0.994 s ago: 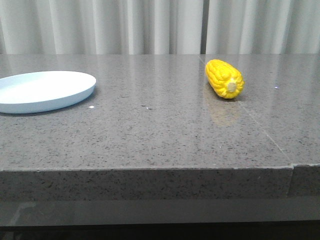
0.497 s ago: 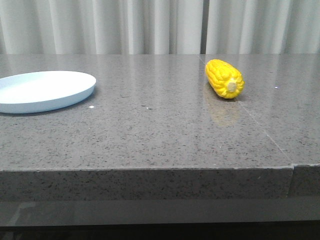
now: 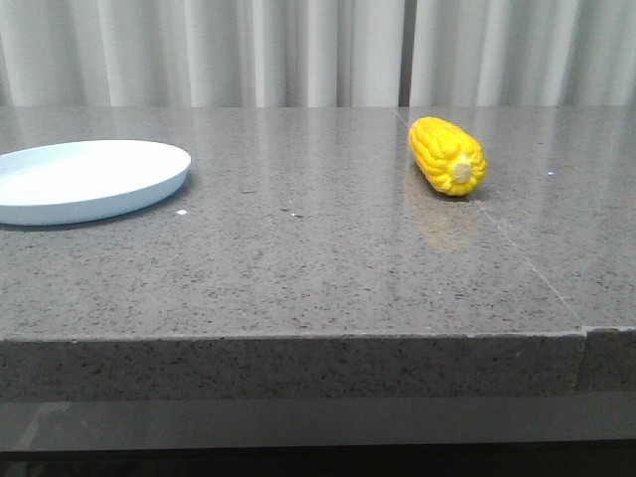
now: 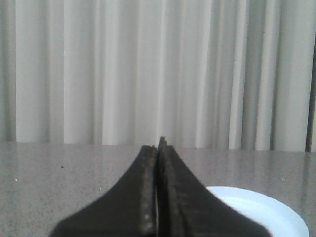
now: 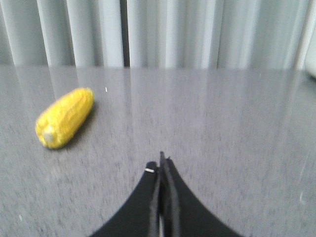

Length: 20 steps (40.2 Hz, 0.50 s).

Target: Place corn on plate with both arms

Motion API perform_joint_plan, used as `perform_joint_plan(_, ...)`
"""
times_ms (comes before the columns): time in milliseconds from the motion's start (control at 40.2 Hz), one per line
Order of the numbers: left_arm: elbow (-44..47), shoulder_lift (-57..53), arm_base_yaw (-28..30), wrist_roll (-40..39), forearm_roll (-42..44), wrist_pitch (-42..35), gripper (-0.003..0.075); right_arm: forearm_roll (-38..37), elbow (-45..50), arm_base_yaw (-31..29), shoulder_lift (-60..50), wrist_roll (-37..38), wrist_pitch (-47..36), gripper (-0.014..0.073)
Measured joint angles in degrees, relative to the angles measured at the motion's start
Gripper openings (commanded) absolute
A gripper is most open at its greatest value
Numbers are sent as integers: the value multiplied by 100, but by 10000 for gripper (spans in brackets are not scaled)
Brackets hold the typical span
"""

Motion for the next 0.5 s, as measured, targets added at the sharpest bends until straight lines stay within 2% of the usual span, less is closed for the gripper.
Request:
perform_joint_plan(99, -624, 89, 0, 0, 324, 633, -20, 0, -585, 0, 111, 0, 423, -67)
perform_joint_plan(224, -1320, 629, 0, 0, 611, 1391, -20, 11, -1280, 0, 795, 0, 827, -67)
perform_joint_plan(497, -1822, 1862, 0, 0, 670, 1712, -20, 68, -2023, 0, 2252, 0, 937, -67)
